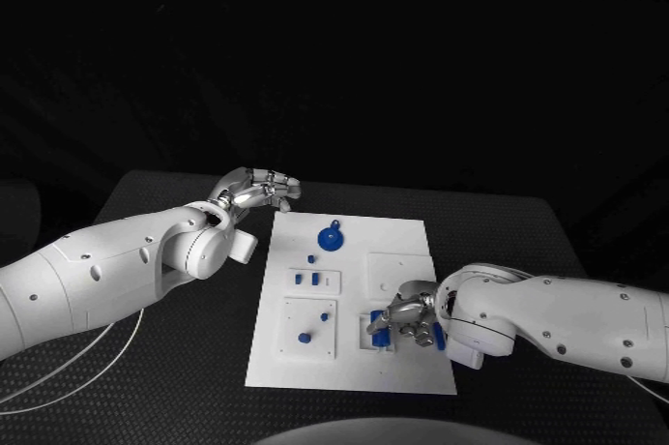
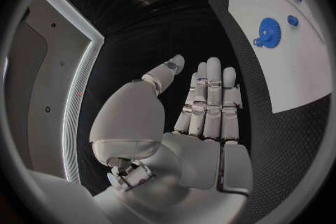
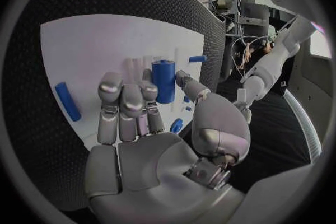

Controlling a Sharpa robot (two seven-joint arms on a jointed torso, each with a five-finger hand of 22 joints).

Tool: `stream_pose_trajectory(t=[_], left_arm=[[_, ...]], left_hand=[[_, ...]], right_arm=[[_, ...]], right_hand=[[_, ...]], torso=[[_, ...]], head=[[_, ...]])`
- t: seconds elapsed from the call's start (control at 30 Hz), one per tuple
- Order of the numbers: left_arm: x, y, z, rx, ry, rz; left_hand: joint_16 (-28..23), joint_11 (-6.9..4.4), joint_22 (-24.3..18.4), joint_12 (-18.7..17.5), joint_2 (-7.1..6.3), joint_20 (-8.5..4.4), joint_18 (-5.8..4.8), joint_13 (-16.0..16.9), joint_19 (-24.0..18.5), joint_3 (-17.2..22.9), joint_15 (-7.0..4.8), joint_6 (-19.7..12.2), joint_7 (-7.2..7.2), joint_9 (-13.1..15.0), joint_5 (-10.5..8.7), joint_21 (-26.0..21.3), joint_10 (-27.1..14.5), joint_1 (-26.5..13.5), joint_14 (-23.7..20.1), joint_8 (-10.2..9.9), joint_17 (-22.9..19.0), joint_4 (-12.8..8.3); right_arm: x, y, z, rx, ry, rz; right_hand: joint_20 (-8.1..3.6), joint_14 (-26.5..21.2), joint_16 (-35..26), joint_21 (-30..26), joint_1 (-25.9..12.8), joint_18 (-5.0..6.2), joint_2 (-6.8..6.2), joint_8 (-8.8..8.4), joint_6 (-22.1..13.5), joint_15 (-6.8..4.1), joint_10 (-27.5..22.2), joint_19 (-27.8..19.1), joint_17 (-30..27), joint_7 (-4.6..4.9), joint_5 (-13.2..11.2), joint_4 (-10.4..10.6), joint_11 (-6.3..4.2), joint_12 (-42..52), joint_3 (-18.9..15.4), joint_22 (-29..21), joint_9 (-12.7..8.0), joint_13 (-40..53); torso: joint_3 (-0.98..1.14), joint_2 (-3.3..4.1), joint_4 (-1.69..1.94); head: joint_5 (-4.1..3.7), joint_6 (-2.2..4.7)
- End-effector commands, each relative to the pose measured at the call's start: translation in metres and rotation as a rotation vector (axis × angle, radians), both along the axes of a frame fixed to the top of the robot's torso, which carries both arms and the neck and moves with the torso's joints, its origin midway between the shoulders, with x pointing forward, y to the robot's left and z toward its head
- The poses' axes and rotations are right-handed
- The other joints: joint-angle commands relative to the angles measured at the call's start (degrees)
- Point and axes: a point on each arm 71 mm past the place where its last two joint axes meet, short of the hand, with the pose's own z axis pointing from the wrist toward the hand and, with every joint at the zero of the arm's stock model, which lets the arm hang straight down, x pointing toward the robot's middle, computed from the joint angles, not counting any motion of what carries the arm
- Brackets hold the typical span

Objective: Assemble the parts on the task board

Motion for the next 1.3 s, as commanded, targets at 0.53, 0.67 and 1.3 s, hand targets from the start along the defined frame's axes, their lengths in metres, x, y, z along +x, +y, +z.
stream_pose_trajectory(t=[0.53,0.67,1.3], left_arm=[[-0.0011,-0.0020,0.0006,-0.012,0.002,-0.016],[-0.0011,-0.0020,0.0006,-0.012,0.001,-0.015],[-0.0011,-0.0021,0.0006,-0.011,0.002,-0.015]], left_hand=[[-0.4,-0.05,0.1,-0.2,-0.07,-0.07,0.83,-0.1,0.3,-0.1,-0.03,-0.4,0.09,-0.1,0.21,-0.3,0.2,-0.6,0.3,-0.1,0.1,0.5],[-0.4,-0.05,0.1,-0.2,-0.07,-0.07,0.83,-0.1,0.3,-0.1,-0.03,-0.4,0.10,-0.1,0.21,-0.3,0.1,-0.6,0.3,-0.1,0.2,0.5],[-0.5,-0.03,0.2,-0.2,-0.04,-0.06,0.83,-0.1,0.3,-0.1,-0.02,-0.5,0.13,-0.1,0.21,-0.3,0.1,-0.7,0.3,-0.1,0.3,0.7]], right_arm=[[-0.0001,0.0047,-0.0043,-0.014,0.001,0.032],[-0.0010,0.0063,-0.0048,-0.014,0.005,0.039],[-0.0012,0.0085,-0.0074,-0.014,0.004,0.041]], right_hand=[[0.21,0.1,-0.3,0.3,-1.1,3.05,-0.37,-0.40,1.1,-0.45,0.2,-0.3,0.1,0.50,0.3,-0.3,-0.10,-0.3,-0.1,0.8,-0.1,0.0],[0.21,0.1,-0.3,0.3,-1.2,3.05,-0.61,-0.46,1.2,-0.46,0.2,-0.3,0.1,0.50,0.3,-0.3,-0.11,-0.4,-0.1,0.8,-0.1,0.0],[0.16,0.1,-0.6,0.3,-2.1,3.05,-2.74,-0.86,1.1,-0.44,0.1,-0.4,0.1,0.55,0.3,0.0,-0.07,-0.6,0.4,0.6,-0.1,0.1]], torso=[[0.09,0.02,-0.14],[0.12,0.02,-0.13],[0.07,0.01,-0.12]], head=[[0.63,-0.25],[0.70,-0.21],[0.89,-0.40]])
